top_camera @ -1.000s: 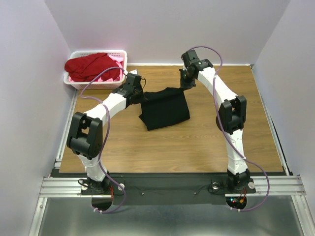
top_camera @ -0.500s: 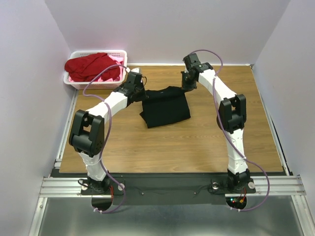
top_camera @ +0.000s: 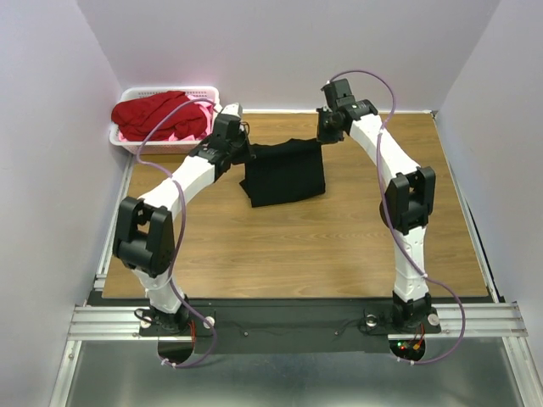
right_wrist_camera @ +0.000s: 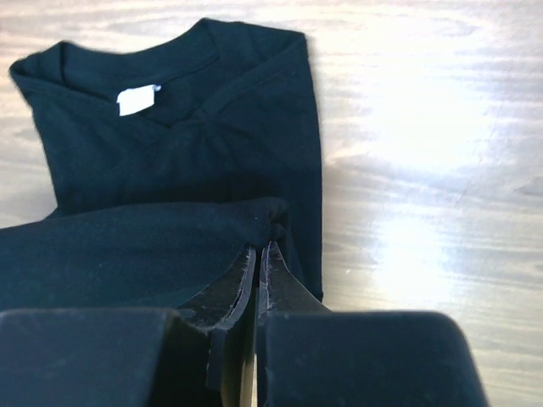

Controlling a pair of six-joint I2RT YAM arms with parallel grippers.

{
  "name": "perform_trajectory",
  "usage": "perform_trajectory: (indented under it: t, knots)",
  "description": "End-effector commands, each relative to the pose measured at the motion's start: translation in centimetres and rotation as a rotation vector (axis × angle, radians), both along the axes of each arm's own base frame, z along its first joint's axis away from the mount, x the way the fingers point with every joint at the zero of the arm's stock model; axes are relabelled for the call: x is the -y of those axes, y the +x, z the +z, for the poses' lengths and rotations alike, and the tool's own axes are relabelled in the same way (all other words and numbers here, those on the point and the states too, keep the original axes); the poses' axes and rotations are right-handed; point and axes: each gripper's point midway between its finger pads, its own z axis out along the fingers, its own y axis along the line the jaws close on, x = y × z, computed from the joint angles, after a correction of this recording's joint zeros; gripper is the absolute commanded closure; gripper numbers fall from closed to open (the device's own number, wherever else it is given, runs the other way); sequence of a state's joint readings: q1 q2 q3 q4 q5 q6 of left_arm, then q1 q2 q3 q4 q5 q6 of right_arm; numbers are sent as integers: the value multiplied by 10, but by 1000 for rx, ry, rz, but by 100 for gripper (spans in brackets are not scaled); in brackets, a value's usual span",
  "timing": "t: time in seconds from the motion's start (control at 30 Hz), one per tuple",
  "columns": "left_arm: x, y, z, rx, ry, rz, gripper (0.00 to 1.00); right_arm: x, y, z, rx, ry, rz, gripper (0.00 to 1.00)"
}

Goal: Fold and stack the t-shirts
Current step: Fold the tshirt

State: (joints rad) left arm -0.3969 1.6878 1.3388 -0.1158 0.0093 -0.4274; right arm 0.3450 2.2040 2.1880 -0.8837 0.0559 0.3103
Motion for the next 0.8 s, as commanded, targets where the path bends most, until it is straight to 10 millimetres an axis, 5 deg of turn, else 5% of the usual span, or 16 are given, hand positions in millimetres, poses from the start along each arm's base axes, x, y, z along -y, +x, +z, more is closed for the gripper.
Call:
perform_trajectory:
  t: [0.0,0.3,0.77]
  knots:
    - [-8,31,-10,25,58,37,100,25,31,-13,45,-43,-84,99]
    - [-2,70,-33,51,67,46,100,34,56,-63,38,-60,-112,96]
    - [-9,85,-52,69,83,98,99,29,88,-44,157,-25,-94,92]
